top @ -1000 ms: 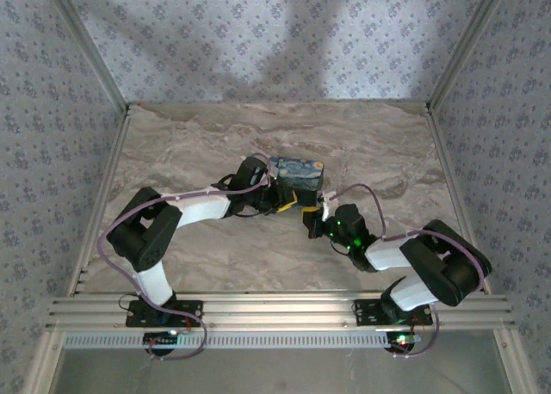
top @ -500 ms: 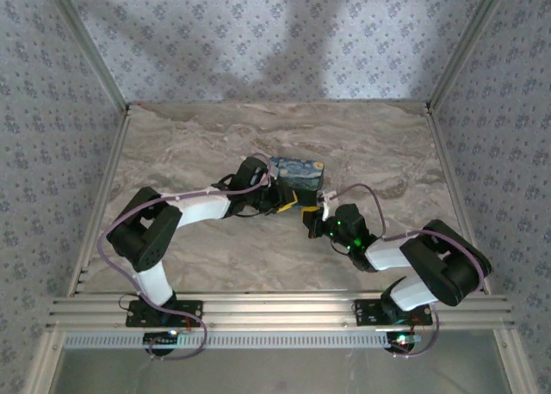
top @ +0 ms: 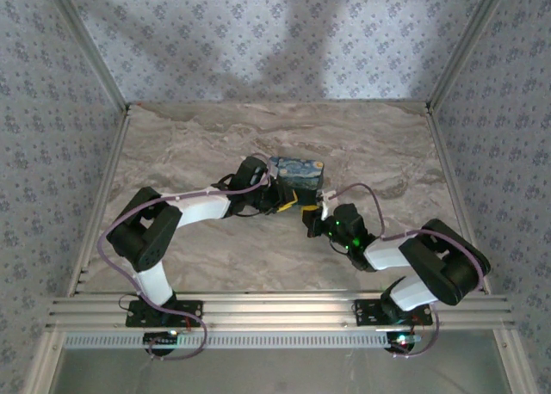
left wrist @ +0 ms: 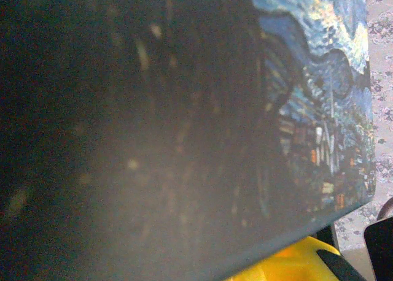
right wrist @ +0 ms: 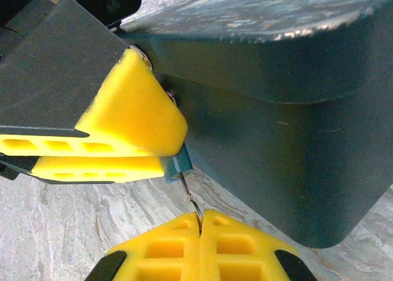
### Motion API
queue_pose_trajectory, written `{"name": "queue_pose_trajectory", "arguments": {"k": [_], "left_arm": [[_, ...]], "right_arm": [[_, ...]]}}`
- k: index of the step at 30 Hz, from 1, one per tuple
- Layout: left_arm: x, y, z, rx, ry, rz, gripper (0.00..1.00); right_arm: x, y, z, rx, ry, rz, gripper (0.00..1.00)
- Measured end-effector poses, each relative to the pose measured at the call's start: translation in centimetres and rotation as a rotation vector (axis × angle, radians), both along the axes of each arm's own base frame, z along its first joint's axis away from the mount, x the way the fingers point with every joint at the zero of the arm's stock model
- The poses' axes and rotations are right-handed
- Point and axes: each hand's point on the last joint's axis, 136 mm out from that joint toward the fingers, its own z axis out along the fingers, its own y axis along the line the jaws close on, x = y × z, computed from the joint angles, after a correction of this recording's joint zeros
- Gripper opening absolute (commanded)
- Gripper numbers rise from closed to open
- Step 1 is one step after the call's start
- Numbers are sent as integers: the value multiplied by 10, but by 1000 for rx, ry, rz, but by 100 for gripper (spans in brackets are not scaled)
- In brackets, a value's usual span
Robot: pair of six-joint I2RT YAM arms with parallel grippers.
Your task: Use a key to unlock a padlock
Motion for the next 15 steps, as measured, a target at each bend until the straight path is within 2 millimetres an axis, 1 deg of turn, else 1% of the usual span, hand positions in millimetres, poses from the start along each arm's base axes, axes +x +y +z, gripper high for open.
{"name": "queue_pose_trajectory", "arguments": {"k": [15], "left_arm": [[4, 2, -2, 13, -7, 26, 23]], "right_arm": [[7, 8, -6, -21, 5, 9, 0]]}}
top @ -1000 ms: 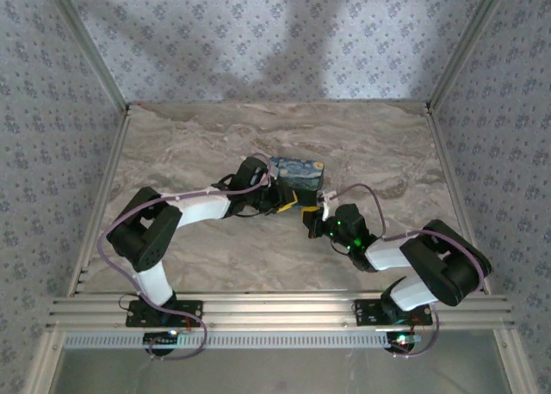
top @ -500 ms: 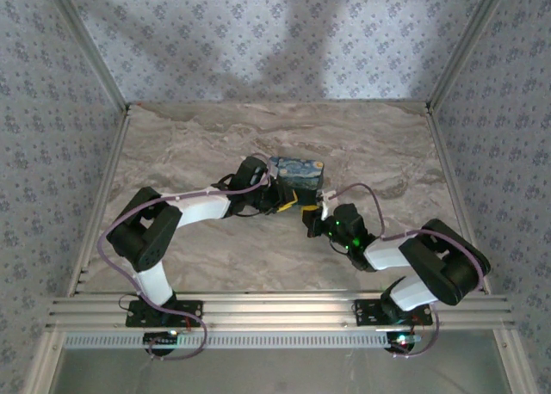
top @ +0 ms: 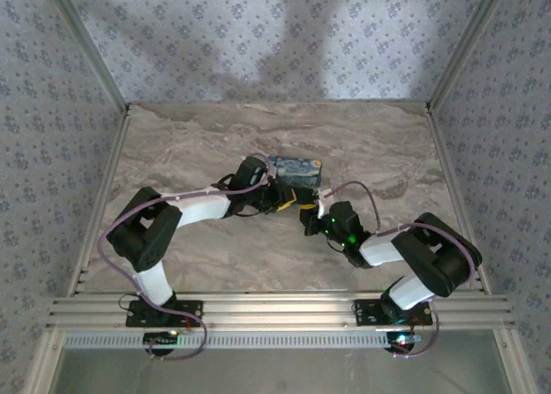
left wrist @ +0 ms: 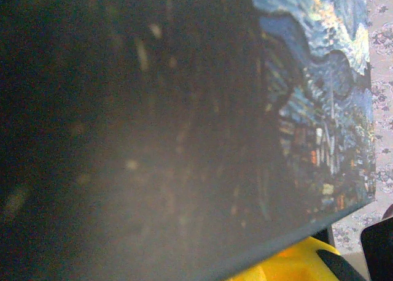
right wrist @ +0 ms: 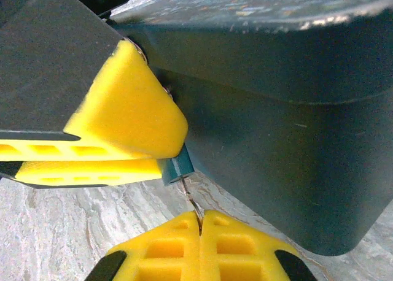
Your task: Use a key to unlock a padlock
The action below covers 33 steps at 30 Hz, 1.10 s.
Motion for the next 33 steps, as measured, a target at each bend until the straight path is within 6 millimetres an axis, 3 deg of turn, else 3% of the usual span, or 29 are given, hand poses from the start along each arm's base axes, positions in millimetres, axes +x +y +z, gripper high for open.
{"name": "queue_pose_trajectory", "arguments": {"k": [24, 33], "left_arm": [[8, 1, 2, 1, -29, 26, 23], [7, 4, -3, 14, -30, 32, 31]], "right_arm": [[12, 8, 4, -6, 3, 4, 0], [13, 9, 1, -6, 3, 6, 0]]}}
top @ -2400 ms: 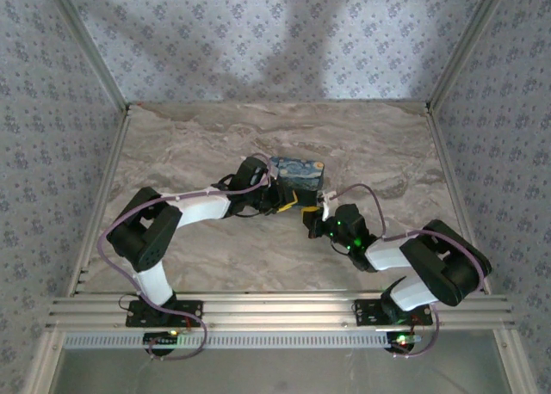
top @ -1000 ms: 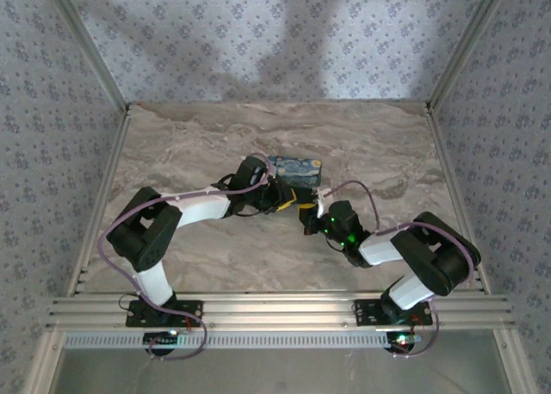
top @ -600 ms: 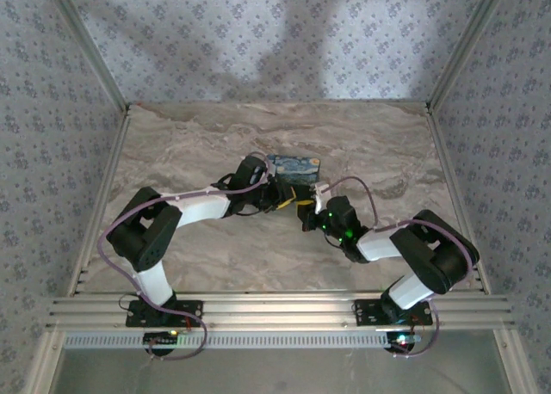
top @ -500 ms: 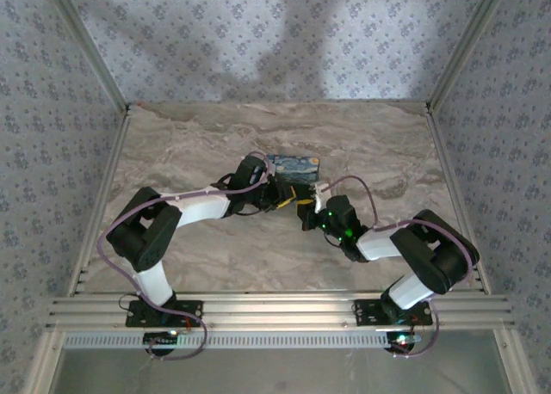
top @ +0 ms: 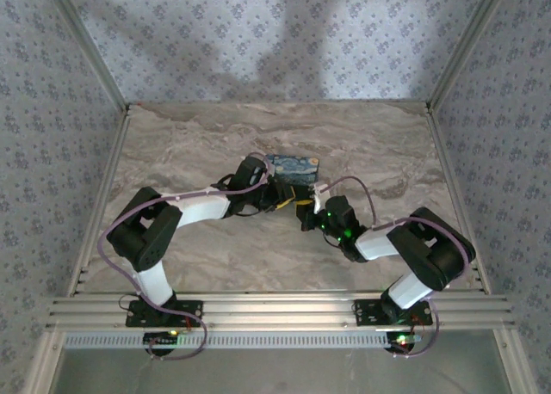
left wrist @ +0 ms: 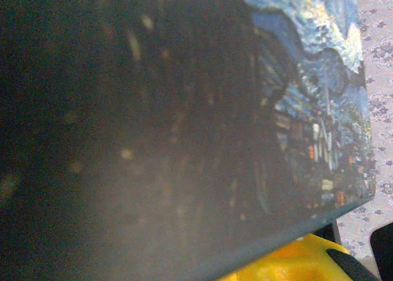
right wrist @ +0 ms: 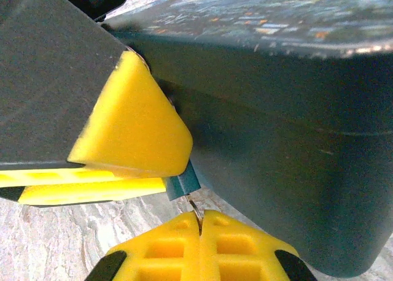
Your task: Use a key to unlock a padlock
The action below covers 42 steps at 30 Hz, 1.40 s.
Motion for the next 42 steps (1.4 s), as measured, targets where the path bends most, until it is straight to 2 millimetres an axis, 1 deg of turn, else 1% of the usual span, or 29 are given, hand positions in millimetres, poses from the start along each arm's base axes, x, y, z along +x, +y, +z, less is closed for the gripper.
{"name": "queue_pose_trajectory", "arguments": {"k": [5, 8, 10, 13, 19, 21, 27, 30, 32, 34, 38, 42], "left_arm": [[-5, 0, -7, 8, 14, -10, 33], [-12, -1, -13, 12, 30, -25, 33], [-12, -2, -15, 10, 34, -30, 33], [-13, -2, -15, 3, 31, -34, 36], [-15, 9, -22, 14, 39, -20, 41], [-14, 15, -19, 16, 27, -9, 44], [-9, 37, 13, -7, -74, 49, 49], [-6, 48, 21, -17, -117, 85, 50], [-5, 55, 19, -21, -129, 106, 50], [-6, 60, 13, -24, -127, 127, 51], [-10, 66, 3, -37, -104, 155, 51], [-8, 64, 9, -87, -98, 181, 51]], "right_arm": [[1, 1, -4, 8, 8, -6, 0], [2, 0, -10, 10, 25, -14, 0], [1, 0, -16, 8, 41, -18, 0], [1, 1, -19, 11, 50, -20, 0], [-1, 4, -26, 18, 69, -20, 0], [-2, 5, -27, 22, 78, -20, 0], [-3, 6, -27, 34, 91, -26, 0], [-5, 7, -26, 41, 106, -28, 0], [-5, 9, -26, 50, 124, -33, 0], [-4, 11, -25, 61, 143, -39, 0], [-4, 14, -26, 88, 191, -49, 0], [-4, 18, -26, 137, 252, -65, 0]]}}
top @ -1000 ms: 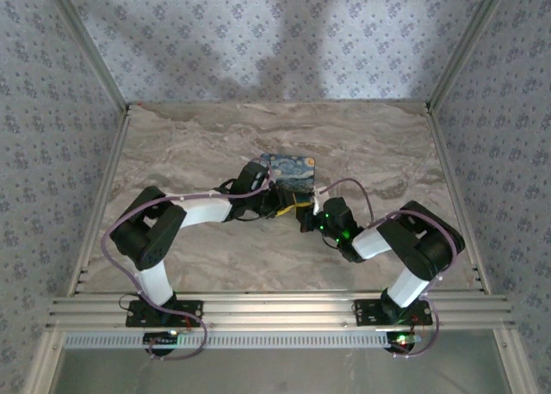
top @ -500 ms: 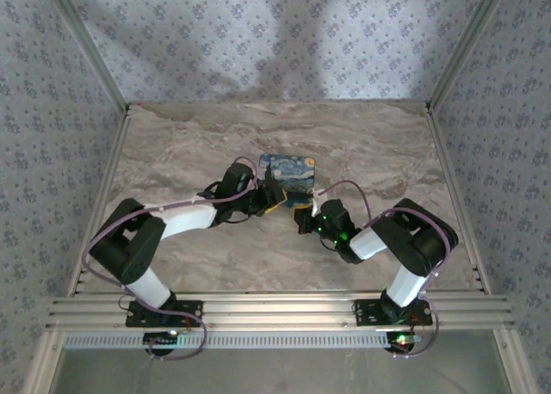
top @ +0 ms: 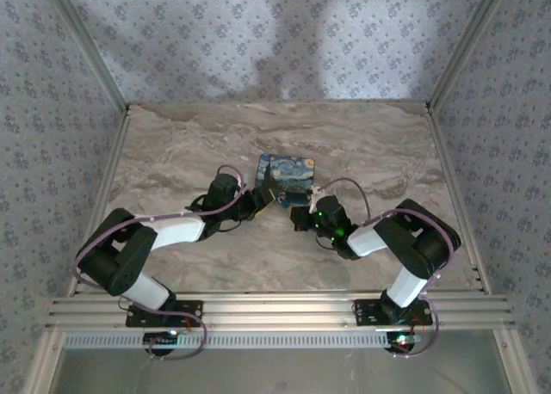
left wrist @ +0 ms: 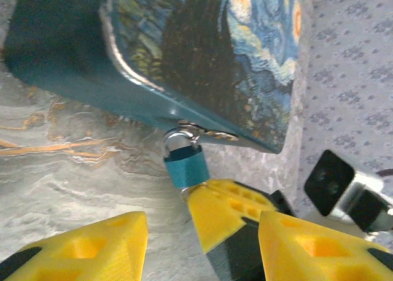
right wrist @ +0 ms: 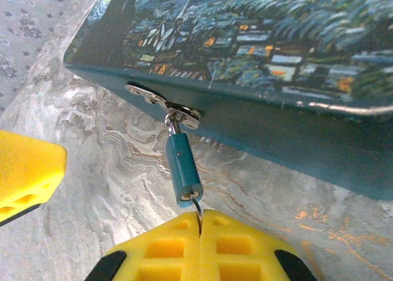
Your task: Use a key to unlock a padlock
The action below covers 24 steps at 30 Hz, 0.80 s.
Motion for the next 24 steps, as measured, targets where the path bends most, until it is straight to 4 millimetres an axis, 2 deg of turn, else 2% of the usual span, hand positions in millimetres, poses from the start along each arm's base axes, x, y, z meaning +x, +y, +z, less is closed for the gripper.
{"name": "queue_pose_trajectory", "arguments": {"k": [4, 18, 24], "left_arm": [[4, -5, 5, -51, 10, 17, 50], [3, -7, -29, -67, 147, 57, 52], [3, -10, -35, -88, 172, 59, 51]], "right_arm": [[-1, 5, 0, 48, 66, -15, 0], [-10, 13, 4, 136, 196, -47, 0], [-11, 17, 7, 145, 219, -48, 0]]}}
